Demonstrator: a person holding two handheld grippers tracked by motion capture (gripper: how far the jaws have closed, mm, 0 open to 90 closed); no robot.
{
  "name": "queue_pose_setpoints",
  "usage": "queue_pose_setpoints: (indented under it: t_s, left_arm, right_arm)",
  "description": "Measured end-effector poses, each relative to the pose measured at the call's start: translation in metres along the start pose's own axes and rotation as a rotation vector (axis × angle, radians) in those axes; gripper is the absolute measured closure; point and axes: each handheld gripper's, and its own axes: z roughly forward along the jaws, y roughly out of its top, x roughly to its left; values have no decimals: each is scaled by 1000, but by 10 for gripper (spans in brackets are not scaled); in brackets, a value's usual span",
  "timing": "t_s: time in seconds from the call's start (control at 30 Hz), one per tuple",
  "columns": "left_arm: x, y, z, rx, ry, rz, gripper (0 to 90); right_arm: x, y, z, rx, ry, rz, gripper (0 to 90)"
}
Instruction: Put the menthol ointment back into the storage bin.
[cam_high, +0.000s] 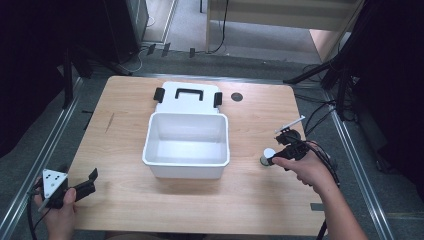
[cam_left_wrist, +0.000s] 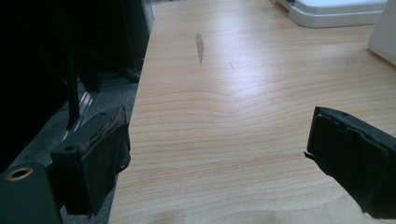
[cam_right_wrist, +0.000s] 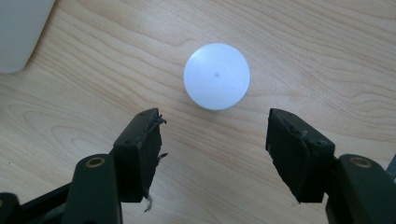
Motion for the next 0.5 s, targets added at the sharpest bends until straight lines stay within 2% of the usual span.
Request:
queue_pose_setpoints:
  t_s: [0.2,0.37,0.5]
  left_arm:
    - [-1,0,0,1,2,18,68]
    - [-2,0,0,1,0,23,68]
    - [-2,0,0,0,-3,22,69]
  right_arm:
    - [-1,14,5,43,8,12,389]
    - [0,22,12,82,14,3,391]
    - [0,28,20,121,-8,15,389]
